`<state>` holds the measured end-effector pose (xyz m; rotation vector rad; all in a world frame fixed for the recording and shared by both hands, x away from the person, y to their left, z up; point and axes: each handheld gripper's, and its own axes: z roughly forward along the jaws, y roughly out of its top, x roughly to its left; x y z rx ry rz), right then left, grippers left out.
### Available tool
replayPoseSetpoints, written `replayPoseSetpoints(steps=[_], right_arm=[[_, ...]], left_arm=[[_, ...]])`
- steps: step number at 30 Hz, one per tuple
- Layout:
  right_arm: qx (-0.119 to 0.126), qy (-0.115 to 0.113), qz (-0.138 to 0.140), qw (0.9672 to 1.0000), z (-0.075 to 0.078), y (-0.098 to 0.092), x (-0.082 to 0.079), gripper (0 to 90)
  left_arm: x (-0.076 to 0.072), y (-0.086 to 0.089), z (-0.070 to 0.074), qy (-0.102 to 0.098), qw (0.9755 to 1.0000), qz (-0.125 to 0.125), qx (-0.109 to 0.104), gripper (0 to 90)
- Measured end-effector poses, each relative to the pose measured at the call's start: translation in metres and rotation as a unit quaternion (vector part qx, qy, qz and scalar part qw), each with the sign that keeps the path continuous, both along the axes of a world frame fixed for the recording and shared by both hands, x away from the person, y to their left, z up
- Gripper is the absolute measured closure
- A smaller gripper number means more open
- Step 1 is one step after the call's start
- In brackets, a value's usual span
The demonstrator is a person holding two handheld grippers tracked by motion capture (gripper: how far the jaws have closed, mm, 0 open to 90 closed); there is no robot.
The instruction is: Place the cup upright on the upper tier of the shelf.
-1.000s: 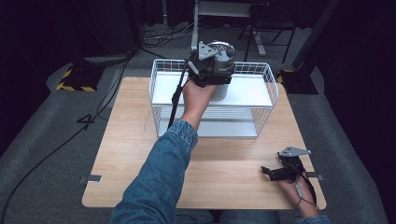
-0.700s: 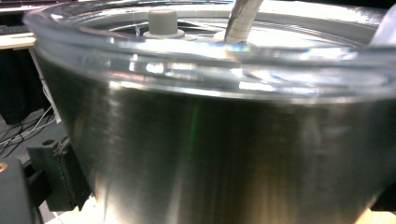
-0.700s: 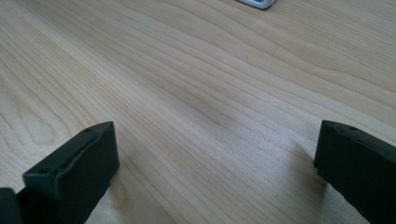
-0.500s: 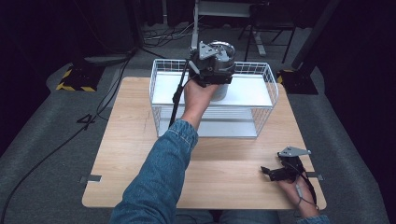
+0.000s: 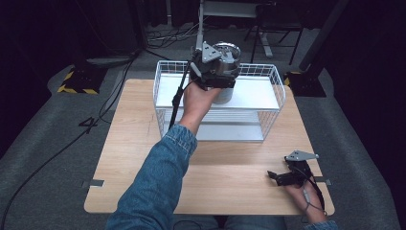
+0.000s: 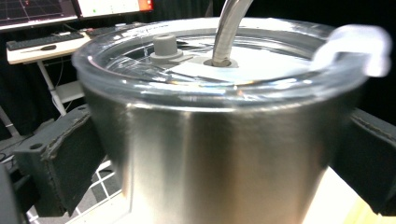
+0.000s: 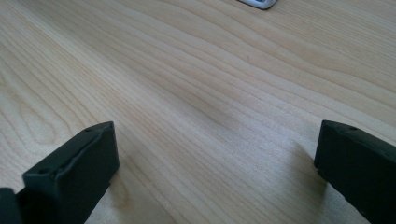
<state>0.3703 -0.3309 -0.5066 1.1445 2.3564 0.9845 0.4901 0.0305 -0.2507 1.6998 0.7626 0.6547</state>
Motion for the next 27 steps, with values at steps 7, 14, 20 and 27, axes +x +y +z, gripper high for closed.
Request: replayPoseSetpoints(steps=[7, 14, 20, 27], right_arm=[[0.000, 0.001, 0.000, 1.0000, 0.000, 0.000, 0.000, 0.1], [0.000, 0.001, 0.001, 1.0000, 0.000, 0.000, 0.000, 0.1], [-0.001, 0.001, 0.001, 1.0000, 0.000, 0.000, 0.000, 0.1], [-0.001, 0.001, 0.001, 1.0000, 0.000, 0.000, 0.000, 0.1]], left_arm=[[-0.012, 0.014, 0.005, -0.004, 1.0000, -0.006, -0.003, 0.0], [-0.030, 0.027, 0.013, -0.015, 0.9999, -0.007, -0.003, 0.0], [-0.051, 0.038, 0.018, -0.025, 0.9995, -0.017, 0.000, 0.0], [-0.077, 0.056, 0.021, -0.030, 0.9991, -0.028, -0.004, 0.0]])
